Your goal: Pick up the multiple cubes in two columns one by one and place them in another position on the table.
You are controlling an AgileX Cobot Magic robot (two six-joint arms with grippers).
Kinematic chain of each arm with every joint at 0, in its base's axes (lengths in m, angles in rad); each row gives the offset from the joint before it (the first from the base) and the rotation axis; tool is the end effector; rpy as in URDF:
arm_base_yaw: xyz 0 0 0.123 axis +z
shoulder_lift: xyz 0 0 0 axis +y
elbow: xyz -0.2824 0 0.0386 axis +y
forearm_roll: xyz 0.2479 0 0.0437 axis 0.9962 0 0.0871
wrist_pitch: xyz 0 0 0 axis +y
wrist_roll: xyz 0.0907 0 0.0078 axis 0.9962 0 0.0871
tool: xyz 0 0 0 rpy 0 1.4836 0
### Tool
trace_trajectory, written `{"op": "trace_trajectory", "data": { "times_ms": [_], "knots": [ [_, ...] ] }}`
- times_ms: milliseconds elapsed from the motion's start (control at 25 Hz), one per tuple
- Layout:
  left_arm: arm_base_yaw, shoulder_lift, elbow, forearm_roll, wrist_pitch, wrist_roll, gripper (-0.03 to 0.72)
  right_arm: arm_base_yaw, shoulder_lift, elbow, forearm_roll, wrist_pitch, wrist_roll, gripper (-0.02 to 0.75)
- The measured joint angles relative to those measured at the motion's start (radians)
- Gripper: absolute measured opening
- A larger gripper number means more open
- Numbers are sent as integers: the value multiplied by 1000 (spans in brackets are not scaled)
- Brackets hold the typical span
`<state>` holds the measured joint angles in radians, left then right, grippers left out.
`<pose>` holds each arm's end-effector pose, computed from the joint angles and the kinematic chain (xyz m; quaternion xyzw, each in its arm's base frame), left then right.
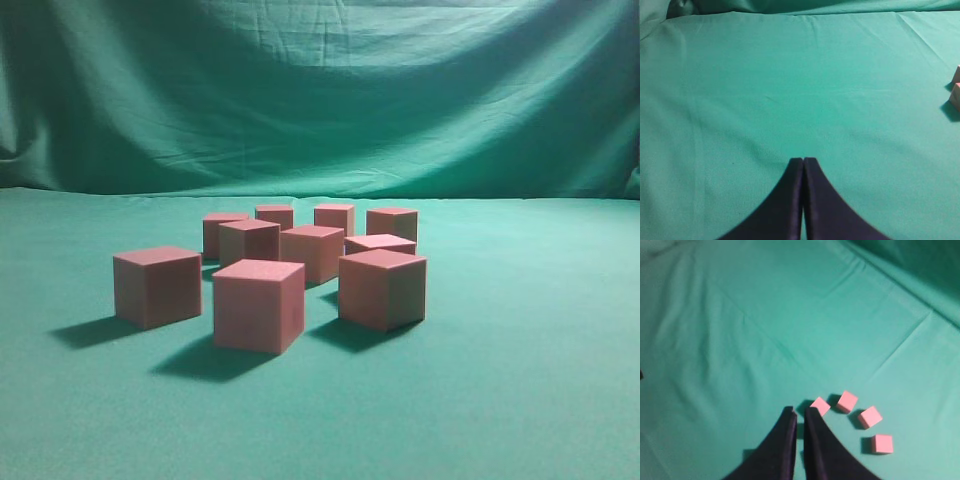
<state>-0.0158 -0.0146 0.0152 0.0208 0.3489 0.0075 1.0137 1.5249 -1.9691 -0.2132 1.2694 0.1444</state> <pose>0.0529 -0.0002 0.1773 0.0148 0.7933 0.0062 0.6086 0.1726 0.2423 0.4932 -0.3719 0.8299 0.1316 0.3944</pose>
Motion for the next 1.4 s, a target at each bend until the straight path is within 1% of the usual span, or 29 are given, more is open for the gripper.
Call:
{"op": "trace_trajectory", "data": {
  "times_ms": [120, 400, 440, 520, 760, 960, 1000, 1120, 1400],
  "knots": [
    [0, 0, 0, 0, 0, 0, 0, 0, -105, 0, 7, 6, -24, 50],
    [0, 0, 0, 0, 0, 0, 0, 0, -384, 15, 67, 11, -79, 50],
    [0, 0, 0, 0, 0, 0, 0, 0, -384, 15, 67, 11, -79, 50],
    [0, 0, 0, 0, 0, 0, 0, 0, -525, 85, 71, 12, -78, 50],
    [0, 0, 0, 0, 0, 0, 0, 0, -744, 307, 90, 16, -76, 50],
    [0, 0, 0, 0, 0, 0, 0, 0, -893, 466, 135, 20, -39, 50],
    [0, 0, 0, 0, 0, 0, 0, 0, -925, 499, 143, 20, -39, 0],
    [0, 0, 0, 0, 0, 0, 0, 0, -1003, 604, 175, 20, -65, 0],
    [0, 0, 0, 0, 0, 0, 0, 0, -1117, 915, 158, 20, -75, 0]
  ]
}}
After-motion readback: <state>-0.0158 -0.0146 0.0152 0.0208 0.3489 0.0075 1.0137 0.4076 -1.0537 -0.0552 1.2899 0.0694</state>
